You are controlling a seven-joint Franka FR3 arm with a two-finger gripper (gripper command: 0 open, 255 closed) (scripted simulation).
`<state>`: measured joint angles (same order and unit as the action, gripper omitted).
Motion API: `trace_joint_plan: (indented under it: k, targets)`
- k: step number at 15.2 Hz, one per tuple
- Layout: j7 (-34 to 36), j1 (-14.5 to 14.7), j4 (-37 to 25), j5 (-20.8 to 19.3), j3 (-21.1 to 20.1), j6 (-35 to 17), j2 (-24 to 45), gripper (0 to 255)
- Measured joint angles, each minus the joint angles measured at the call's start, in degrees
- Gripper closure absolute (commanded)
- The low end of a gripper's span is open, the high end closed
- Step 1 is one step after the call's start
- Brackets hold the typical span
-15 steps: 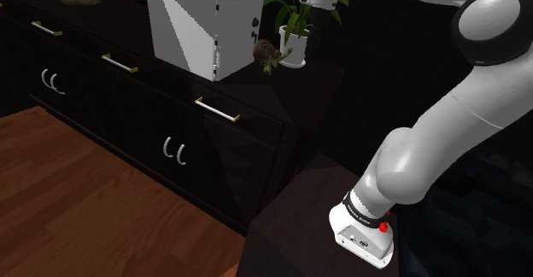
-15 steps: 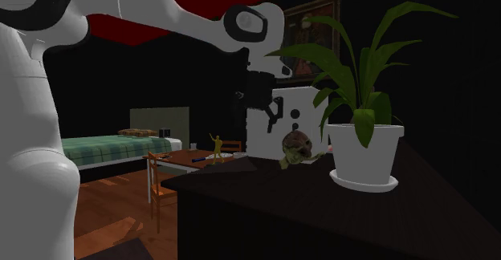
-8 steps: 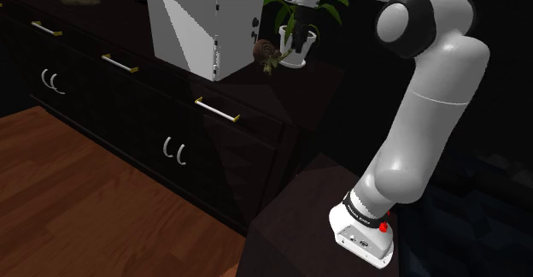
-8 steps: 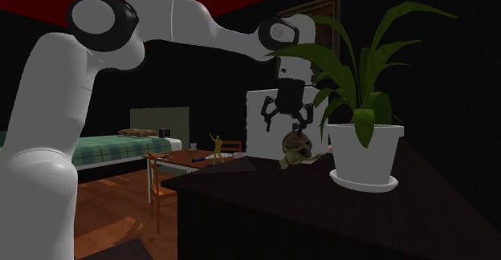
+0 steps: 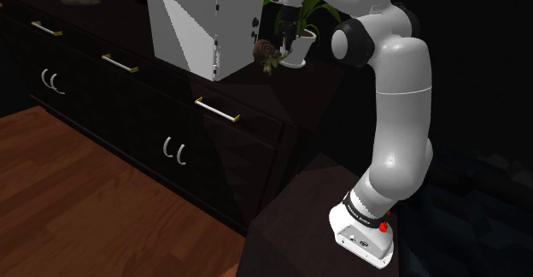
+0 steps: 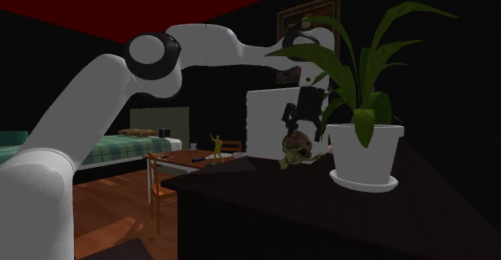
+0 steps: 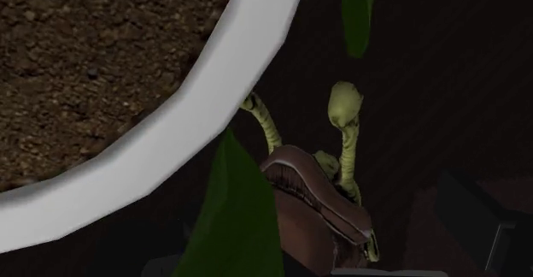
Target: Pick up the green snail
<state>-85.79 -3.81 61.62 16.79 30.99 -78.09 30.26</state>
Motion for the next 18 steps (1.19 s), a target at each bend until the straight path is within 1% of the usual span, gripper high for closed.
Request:
trace_joint_plan:
  k: [6, 7, 18]
  targets:
    - [-0.7, 1.4, 6.2, -0.5, 0.1, -5.0, -1.0, 0]
    - [-0.8, 1.4, 6.5, -0.5, 0.1, -5.3, -1.0, 255]
    - [-0.7, 1.5, 6.6, -0.6, 0.1, -5.3, -1.2, 255]
